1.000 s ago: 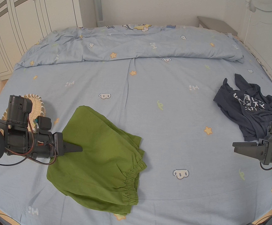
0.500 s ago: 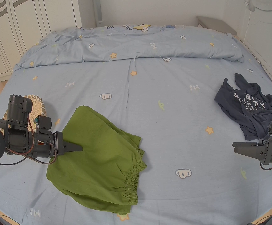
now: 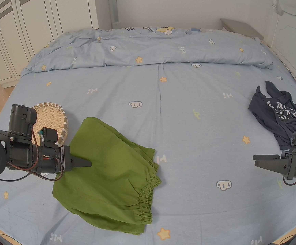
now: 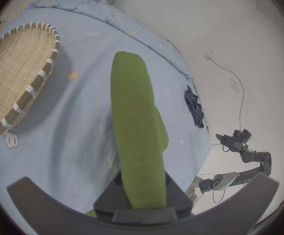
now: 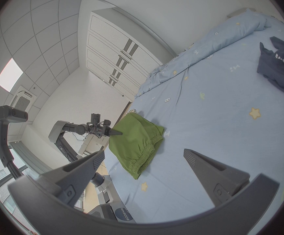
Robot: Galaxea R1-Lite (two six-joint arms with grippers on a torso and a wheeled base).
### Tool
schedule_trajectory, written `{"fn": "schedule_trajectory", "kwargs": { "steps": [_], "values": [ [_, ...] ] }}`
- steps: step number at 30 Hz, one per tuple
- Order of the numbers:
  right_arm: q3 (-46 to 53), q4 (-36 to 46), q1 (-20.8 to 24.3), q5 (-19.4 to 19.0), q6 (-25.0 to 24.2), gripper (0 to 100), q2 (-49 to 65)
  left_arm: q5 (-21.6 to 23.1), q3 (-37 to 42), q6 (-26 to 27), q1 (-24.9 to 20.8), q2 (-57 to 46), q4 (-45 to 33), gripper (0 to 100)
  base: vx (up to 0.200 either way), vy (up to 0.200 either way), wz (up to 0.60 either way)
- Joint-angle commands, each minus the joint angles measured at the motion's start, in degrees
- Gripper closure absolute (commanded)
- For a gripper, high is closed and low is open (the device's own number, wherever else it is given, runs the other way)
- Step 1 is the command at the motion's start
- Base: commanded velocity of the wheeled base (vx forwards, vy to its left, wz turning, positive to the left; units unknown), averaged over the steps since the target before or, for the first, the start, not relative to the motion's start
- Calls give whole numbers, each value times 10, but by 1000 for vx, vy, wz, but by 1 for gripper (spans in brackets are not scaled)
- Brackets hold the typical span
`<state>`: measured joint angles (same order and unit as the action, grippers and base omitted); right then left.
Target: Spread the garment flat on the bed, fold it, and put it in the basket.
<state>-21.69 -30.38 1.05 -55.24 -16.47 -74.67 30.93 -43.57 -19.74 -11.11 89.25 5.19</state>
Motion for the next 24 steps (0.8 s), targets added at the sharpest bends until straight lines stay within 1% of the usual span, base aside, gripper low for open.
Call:
{"fn": "schedule_trajectory", "kwargs": {
  "steps": [1, 4, 10, 19, 24],
  "values": [
    [0, 0, 0, 0, 0, 0, 0, -1, 3, 0, -14, 8, 0, 100, 0, 0, 0],
    [0, 0, 0, 0, 0, 0, 0, -1, 4, 1, -16, 8, 0, 100, 0, 0, 0],
    [0, 0, 1, 0, 0, 0, 0, -1, 4, 1, -16, 8, 0, 100, -200, 0, 0],
    [0, 0, 1, 0, 0, 0, 0, -2, 6, 3, -16, 8, 0, 100, 0, 0, 0],
    [0, 0, 1, 0, 0, 0, 0, -2, 5, 3, -16, 8, 0, 100, -200, 0, 0]
  ]
}}
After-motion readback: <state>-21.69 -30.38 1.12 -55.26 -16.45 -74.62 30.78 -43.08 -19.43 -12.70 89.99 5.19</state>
